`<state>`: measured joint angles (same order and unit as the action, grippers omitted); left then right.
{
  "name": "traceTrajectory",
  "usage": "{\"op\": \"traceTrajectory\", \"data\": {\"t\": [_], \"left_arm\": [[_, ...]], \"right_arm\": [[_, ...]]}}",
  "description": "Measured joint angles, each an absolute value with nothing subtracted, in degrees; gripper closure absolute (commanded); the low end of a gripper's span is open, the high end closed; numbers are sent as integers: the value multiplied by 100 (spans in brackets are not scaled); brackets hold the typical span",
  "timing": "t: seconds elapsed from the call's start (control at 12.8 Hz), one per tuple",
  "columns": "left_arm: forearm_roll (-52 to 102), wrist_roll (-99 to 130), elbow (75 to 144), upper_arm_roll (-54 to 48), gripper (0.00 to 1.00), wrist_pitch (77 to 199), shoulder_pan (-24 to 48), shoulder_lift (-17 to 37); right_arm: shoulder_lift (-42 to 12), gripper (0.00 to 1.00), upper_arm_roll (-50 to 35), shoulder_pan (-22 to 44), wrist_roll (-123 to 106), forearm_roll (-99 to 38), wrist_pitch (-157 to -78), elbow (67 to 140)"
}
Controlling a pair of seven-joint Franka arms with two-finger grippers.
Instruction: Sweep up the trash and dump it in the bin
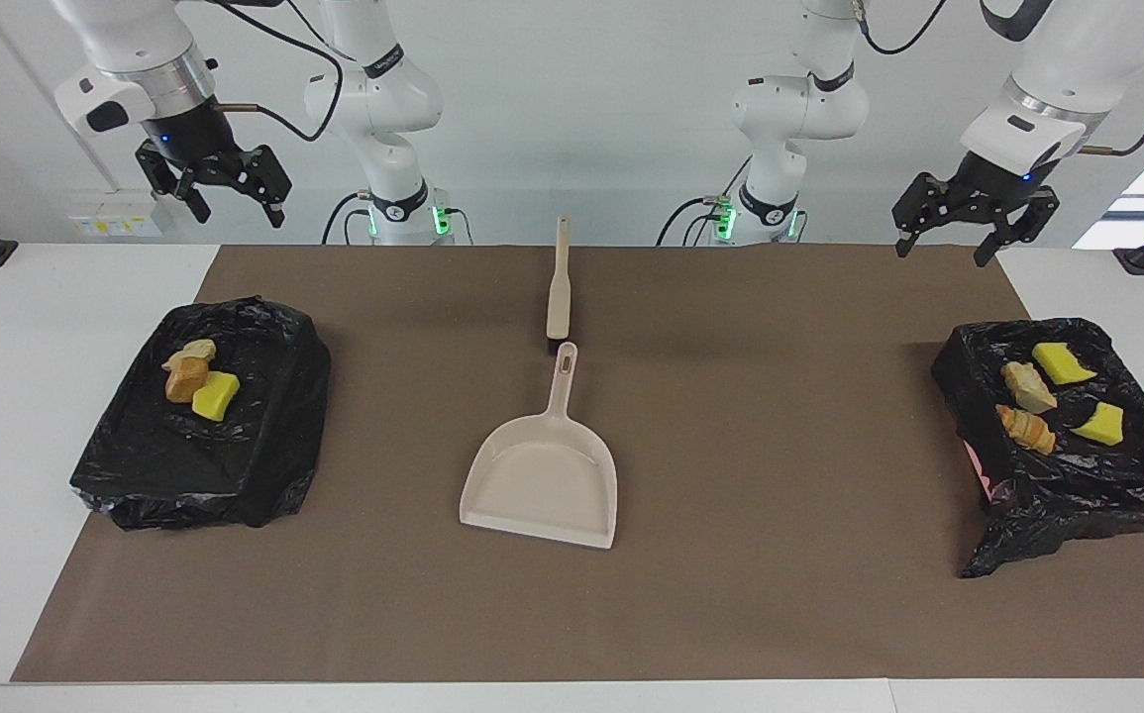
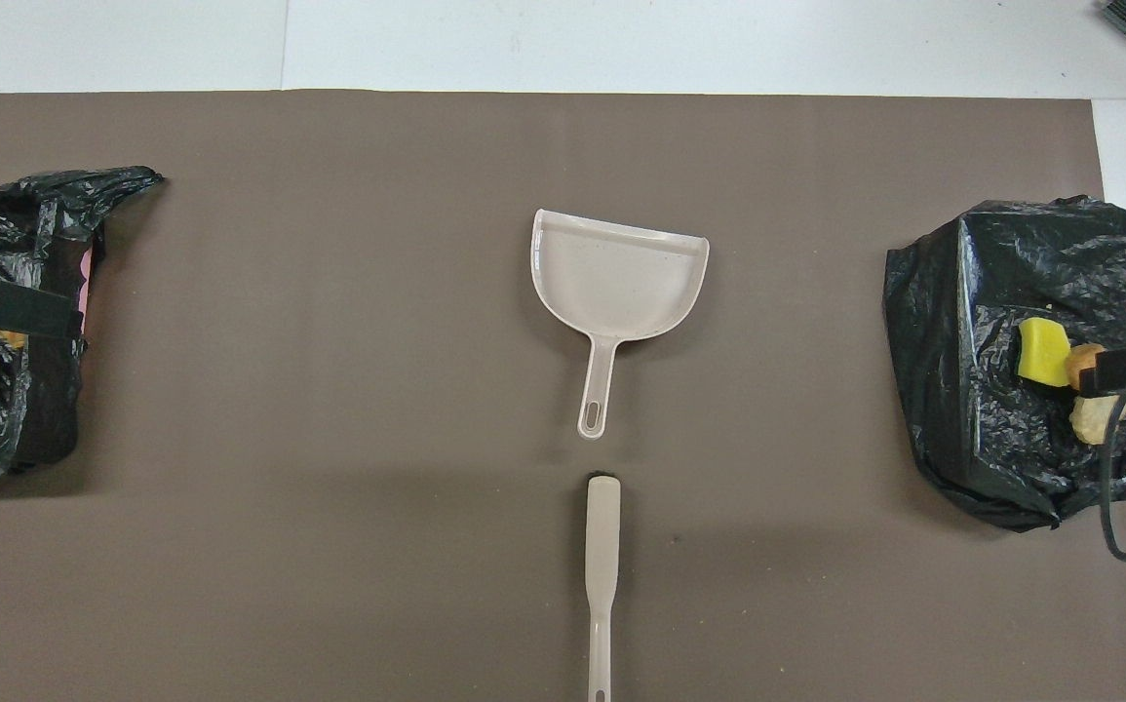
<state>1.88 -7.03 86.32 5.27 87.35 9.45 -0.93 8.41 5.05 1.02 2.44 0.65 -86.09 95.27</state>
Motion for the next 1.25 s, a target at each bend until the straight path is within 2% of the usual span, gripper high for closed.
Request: {"op": "traceTrajectory", "data": {"t": [0.31,0.62,1.25], "left_arm": [[186,-703,8619,518,0,8734,921,-95],[186,-719,8618,161,0,8727,513,-95],[175,-721,8634,-199,0,8706,250,-95]], "right_arm": [[840,0,504,108,244,65,-8609,9527],[840,0,504,108,244,65,-8609,9527],[840,0,504,108,244,66,-8610,9527]]}}
